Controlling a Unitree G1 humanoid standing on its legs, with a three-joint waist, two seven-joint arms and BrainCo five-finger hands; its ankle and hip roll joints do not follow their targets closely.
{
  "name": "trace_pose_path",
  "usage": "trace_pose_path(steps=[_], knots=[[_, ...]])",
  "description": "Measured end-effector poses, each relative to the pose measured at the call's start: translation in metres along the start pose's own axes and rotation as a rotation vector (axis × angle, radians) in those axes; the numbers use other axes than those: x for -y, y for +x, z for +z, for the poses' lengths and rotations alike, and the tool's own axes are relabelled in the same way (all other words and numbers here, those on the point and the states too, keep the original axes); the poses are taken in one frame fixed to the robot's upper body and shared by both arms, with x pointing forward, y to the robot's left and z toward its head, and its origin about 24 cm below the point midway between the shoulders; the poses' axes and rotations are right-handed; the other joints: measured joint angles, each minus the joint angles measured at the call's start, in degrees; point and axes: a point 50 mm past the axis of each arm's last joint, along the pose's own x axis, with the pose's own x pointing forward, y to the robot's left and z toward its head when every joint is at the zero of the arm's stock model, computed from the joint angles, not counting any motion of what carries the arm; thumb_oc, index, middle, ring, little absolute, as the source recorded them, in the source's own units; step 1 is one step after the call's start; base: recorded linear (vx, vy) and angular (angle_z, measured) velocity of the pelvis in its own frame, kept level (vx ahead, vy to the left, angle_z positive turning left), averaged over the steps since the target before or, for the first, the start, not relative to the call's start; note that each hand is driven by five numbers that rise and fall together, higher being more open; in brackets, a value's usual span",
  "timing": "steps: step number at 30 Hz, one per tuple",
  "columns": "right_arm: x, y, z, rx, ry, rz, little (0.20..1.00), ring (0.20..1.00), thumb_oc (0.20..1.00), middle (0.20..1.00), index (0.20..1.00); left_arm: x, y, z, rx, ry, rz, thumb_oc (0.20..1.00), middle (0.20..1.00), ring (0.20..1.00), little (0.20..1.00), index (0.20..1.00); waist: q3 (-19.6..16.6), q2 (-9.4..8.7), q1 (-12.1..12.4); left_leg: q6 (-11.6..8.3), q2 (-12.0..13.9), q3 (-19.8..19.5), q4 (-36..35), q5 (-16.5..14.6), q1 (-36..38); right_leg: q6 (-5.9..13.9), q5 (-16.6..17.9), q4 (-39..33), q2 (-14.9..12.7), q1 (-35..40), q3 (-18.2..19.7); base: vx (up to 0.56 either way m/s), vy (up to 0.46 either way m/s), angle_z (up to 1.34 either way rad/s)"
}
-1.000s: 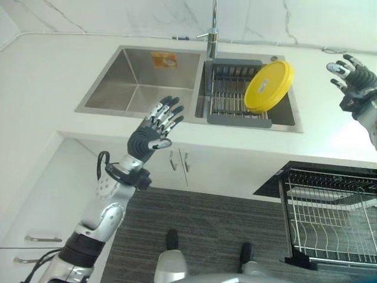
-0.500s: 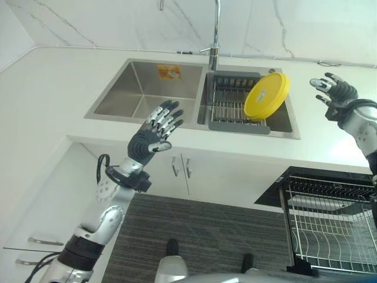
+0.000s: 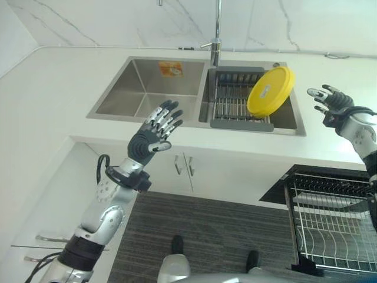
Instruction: Place the dishes in the dishwasher.
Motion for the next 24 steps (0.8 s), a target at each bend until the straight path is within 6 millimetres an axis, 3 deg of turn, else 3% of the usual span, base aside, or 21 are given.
trace_pose_path(steps=[4,11,24], knots=[[-0.004,0.001,0.012,0.03,0.0,0.01,1.0,1.0,1.0,1.0,1.0,0.0,0.0,0.0,0.001,0.0,0.005,1.0,1.0,1.0,1.0,1.0,2.08,0.87,-0.14,-0.07,-0.01,-0.13,0.01,0.18,-0.97,0.11,0.1,0.05,0.03,-0.93,-0.08,0.01,-0.002,0.0],[-0.013,0.0,0.04,0.107,0.01,0.031,1.0,1.0,1.0,1.0,1.0,-0.001,0.004,0.004,0.016,0.009,0.004,1.0,1.0,1.0,1.0,1.0,4.51,0.24,0.02,-0.08,-0.06,-0.26,0.02,0.12,-0.99,0.13,0.11,0.28,0.02,-0.78,-0.33,0.02,-0.001,0.01],[-0.015,0.0,0.043,0.121,0.005,0.022,1.0,1.0,1.0,1.0,1.0,-0.001,0.005,0.004,0.02,0.009,0.01,1.0,1.0,1.0,1.0,1.0,4.89,-0.34,0.08,-0.07,-0.09,-0.35,0.02,0.11,-0.98,0.1,0.07,0.28,-0.01,-0.69,-0.38,0.0,0.0,0.0]])
